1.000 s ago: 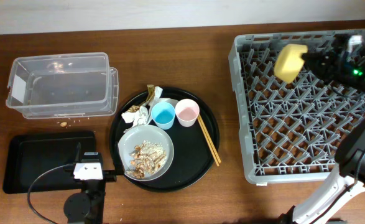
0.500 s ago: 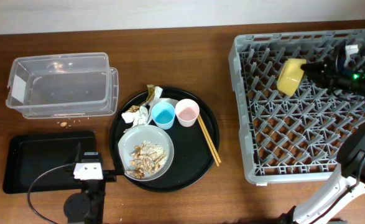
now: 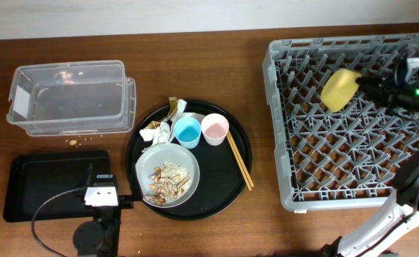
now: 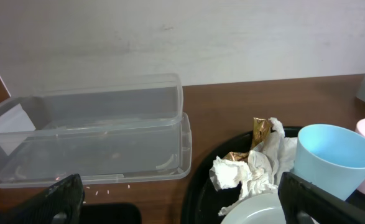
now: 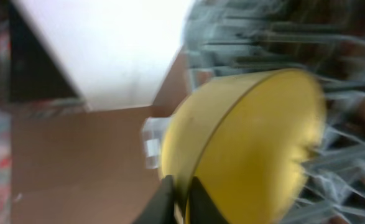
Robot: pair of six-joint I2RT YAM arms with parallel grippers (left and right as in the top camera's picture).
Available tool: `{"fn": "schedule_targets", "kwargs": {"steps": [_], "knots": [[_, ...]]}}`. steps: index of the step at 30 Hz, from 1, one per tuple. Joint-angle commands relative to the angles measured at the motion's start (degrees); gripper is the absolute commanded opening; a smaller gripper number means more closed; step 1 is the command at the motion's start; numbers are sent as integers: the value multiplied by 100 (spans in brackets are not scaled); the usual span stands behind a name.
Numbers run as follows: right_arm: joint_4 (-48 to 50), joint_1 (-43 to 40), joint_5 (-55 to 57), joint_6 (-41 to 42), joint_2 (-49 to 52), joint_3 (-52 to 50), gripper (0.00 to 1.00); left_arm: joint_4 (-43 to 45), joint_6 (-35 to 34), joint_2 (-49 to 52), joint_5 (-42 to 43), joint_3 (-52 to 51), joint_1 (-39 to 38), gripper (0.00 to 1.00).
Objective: Sort waste into correct bins and load items into the dishwasher rack
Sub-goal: 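Lower the yellow bowl into the rack's upper right and release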
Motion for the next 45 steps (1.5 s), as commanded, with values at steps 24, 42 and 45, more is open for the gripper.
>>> {"fn": "schedule_targets", "kwargs": {"steps": [24, 42, 45], "knots": [[201, 1934, 7058, 1502, -1357, 168, 4, -13, 111, -42, 63, -28, -24, 99], [-24, 2409, 8181, 2050, -601, 179, 4, -13, 111, -42, 63, -26, -24, 99], [-310, 2391, 8714, 2326, -601, 247, 4, -13, 111, -42, 63, -28, -24, 99]]}}
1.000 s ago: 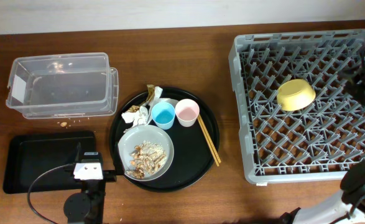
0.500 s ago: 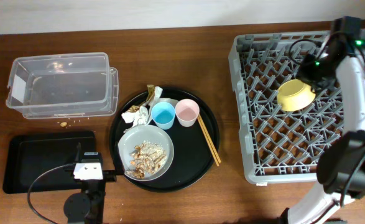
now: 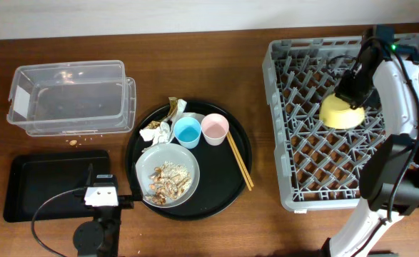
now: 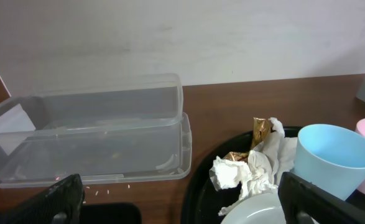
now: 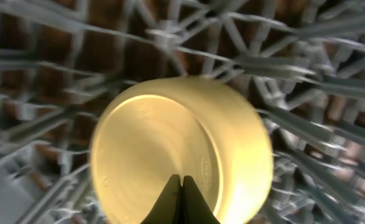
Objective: Sort waste into correct bins and load items into the dishwasher rack
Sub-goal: 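Lower the yellow bowl into the rack's upper right and release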
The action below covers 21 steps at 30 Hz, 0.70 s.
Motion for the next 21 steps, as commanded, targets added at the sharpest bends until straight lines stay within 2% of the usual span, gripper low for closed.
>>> {"fn": "schedule_targets", "kwargs": {"steps": [1, 7, 10, 13, 16, 19, 21], "knots": [[-304, -35, 999, 404, 13, 109, 4, -13, 111, -42, 63, -28, -24, 99], [-778, -177, 949, 404, -31, 339, 4, -11, 111, -42, 66, -28, -24, 99], [-1056, -177, 577, 400, -210, 568, 4, -11, 111, -42, 66, -26, -24, 99], [-1233, -173, -39, 348, -505, 772, 4, -11, 111, -42, 66, -28, -24, 99], [-1220, -122, -1753, -525, -1001, 846, 4, -13, 111, -42, 66, -28, -24, 99], [-1342, 74, -3193, -1156, -1412, 846, 20, -11, 111, -42, 66, -28, -24, 99], [-1469, 337, -3442, -1283, -1626, 846, 34, -11, 111, -42, 66, -28, -24, 99]]}}
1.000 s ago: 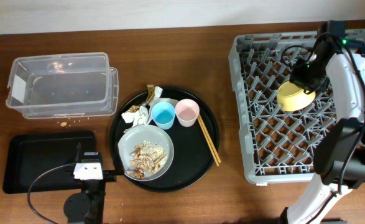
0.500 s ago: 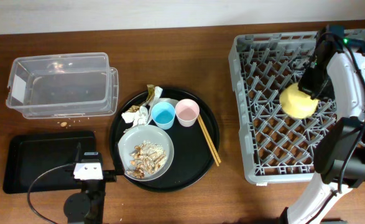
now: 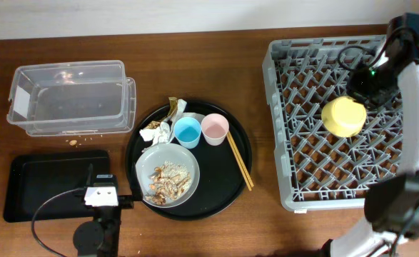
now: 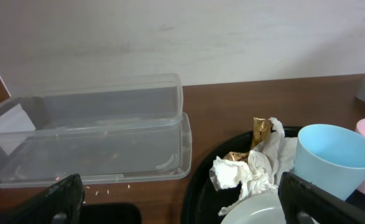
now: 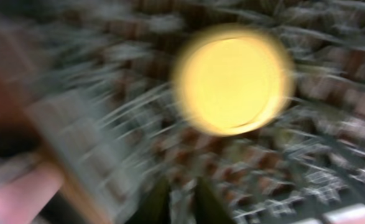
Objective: Sort waste into correct bins and load items into the dishwasher rack
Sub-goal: 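Lower the yellow bowl into the rack's upper right and release, then move the right gripper to the blue cup and grasp it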
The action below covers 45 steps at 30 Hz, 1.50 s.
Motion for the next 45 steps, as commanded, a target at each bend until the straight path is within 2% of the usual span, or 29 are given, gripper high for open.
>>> {"fn": "schedule_targets", "kwargs": {"steps": [1, 2, 3, 5, 13, 15, 16, 18, 21, 27, 33, 38, 45], "knots": [[-181, 553, -1545, -682, -595, 155, 46, -13, 111, -44, 63, -28, -24, 99], [-190, 800, -1528, -684, -651, 155, 68, -11, 111, -44, 63, -28, -24, 99], [-168, 1054, -1504, -682, -656, 155, 83, -13, 111, -44, 63, -26, -24, 99], [-9, 1528, -1464, -678, -608, 118, 100, -13, 111, -44, 63, -26, -24, 99], [1102, 3482, -1447, -673, 179, 11, 99, -13, 111, -44, 63, -28, -24, 99], [1318, 3825, -1224, -573, 437, 13, 90, -11, 111, -44, 63, -28, -24, 99], [1429, 3976, -1019, -365, 560, 11, 89, -13, 111, -44, 63, -28, -24, 99], [1622, 4293, -343, 308, 866, 13, 79, -13, 111, -44, 63, -28, -24, 99], [1829, 4662, 389, 866, 1239, 13, 71, -11, 111, -44, 63, -28, -24, 99], [2385, 5283, 621, 879, 1432, 13, 64, -11, 111, -44, 63, -26, -24, 99], [2612, 5897, 1718, 957, 1696, 11, 63, -13, 111, -44, 63, -28, -24, 99], [2645, 5993, 1801, 1292, 1856, 11, 53, -11, 111, -44, 63, -26, -24, 99], [2632, 5998, 1923, 1331, 2188, 9, 52, -13, 111, -44, 63, -28, -24, 99]]}}
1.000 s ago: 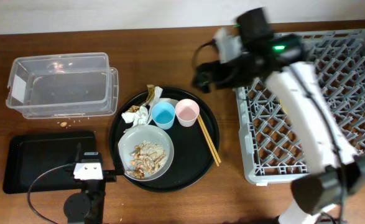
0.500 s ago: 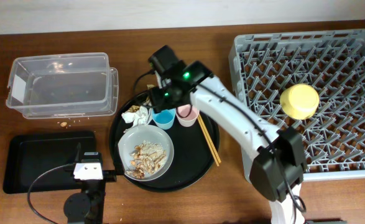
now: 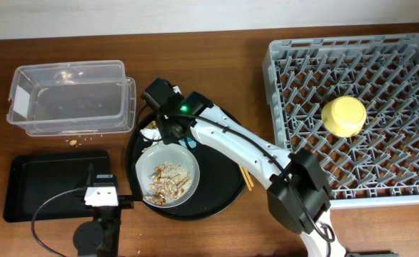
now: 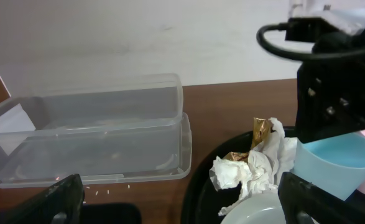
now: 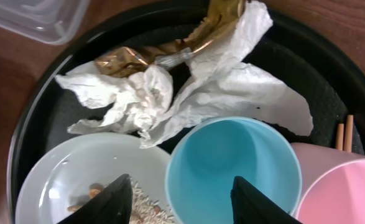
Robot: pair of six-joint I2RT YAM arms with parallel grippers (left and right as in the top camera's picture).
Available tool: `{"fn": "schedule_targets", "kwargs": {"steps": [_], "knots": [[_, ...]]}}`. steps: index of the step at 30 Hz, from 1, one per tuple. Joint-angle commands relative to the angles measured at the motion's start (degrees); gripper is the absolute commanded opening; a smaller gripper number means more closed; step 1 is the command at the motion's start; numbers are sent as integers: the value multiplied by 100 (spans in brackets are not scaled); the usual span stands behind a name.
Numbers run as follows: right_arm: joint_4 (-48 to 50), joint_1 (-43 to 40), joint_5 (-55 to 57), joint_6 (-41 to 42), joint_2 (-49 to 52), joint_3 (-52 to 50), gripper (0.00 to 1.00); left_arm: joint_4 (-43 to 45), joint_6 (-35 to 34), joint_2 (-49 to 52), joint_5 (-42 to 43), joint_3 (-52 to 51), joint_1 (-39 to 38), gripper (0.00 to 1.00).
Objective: Sort waste into correct bins and load items into the dishwasher rack
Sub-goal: 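Move the right gripper to the blue cup and grasp it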
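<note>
My right gripper is open low over the round black tray, its two fingers on either side of the blue cup. Nothing is gripped. A pink cup stands right beside the blue one. Behind them lie a crumpled white napkin and a gold wrapper. A white bowl of food scraps sits at the tray's front. A yellow bowl lies upside down in the grey dishwasher rack. My left gripper is open and holds nothing.
A clear plastic bin stands at the back left, and a flat black rectangular tray lies in front of it. Chopsticks lie on the round tray's right side. Crumbs dot the table near the clear bin.
My right gripper was over the rack by the yellow bowl; now it is over the round tray, open around the blue cup. The yellow bowl stays in the rack. The left arm is unmoved.
My right gripper first held the yellow bowl above the rack's back right. Then the bowl was down on the rack pegs with the gripper at its rim. After that the bowl lay upside down, let go. Now the gripper is at the blue cup.
</note>
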Motion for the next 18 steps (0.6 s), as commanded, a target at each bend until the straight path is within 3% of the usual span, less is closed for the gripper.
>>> {"fn": "schedule_targets", "kwargs": {"steps": [1, 8, 15, 18], "knots": [[15, -9, 125, 111, 293, 0, 52, -13, 111, -44, 63, -28, -24, 99], [61, 109, 2, 175, 382, 0, 49, -13, 111, -44, 61, -28, -24, 99], [61, 131, 85, 175, 509, 0, 40, -13, 111, -44, 63, -28, -24, 99], [96, 131, 85, 175, 509, 0, 31, -11, 111, -44, 63, -26, -24, 99]]}}
